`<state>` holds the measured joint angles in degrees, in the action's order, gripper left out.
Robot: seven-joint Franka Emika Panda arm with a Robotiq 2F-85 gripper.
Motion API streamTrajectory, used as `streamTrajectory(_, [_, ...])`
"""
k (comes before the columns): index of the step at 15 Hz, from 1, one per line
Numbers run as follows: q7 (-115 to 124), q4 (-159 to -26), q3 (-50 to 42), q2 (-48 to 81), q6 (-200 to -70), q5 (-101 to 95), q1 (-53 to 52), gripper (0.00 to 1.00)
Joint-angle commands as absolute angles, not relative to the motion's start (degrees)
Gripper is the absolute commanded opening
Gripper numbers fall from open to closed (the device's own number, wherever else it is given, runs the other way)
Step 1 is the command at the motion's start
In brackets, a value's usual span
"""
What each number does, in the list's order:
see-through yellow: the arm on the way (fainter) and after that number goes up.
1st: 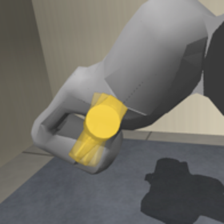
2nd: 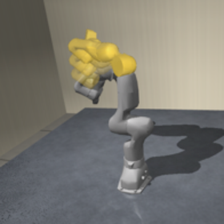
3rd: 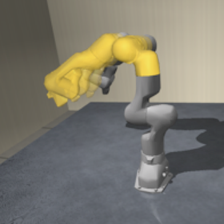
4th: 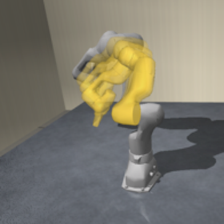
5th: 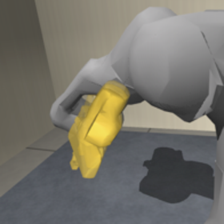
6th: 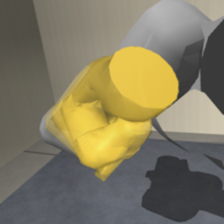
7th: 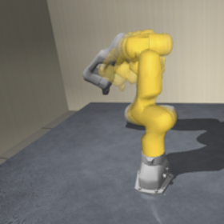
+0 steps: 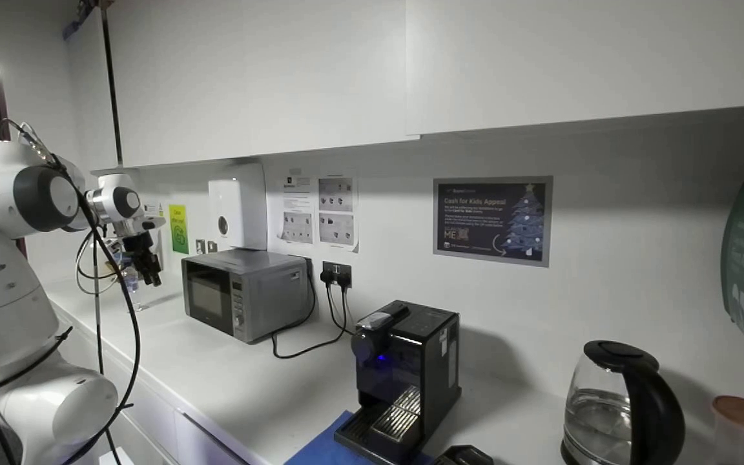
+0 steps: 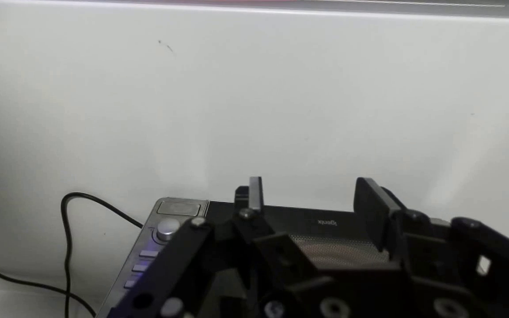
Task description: Close the microwave door then press a button on the microwave.
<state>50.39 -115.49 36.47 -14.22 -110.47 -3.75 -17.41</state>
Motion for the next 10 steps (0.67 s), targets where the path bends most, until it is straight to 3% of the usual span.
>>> streamTrajectory(1, [51.6,-113.3,36.7,-12.7,-110.1,-6.0,-17.8,0.93])
streamTrajectory(3, [51.6,-113.1,36.6,-12.5,-110.1,-6.2,-17.8,1.00])
streamTrajectory(10, [50.6,-114.7,36.0,-13.6,-110.2,-5.3,-18.1,1.00])
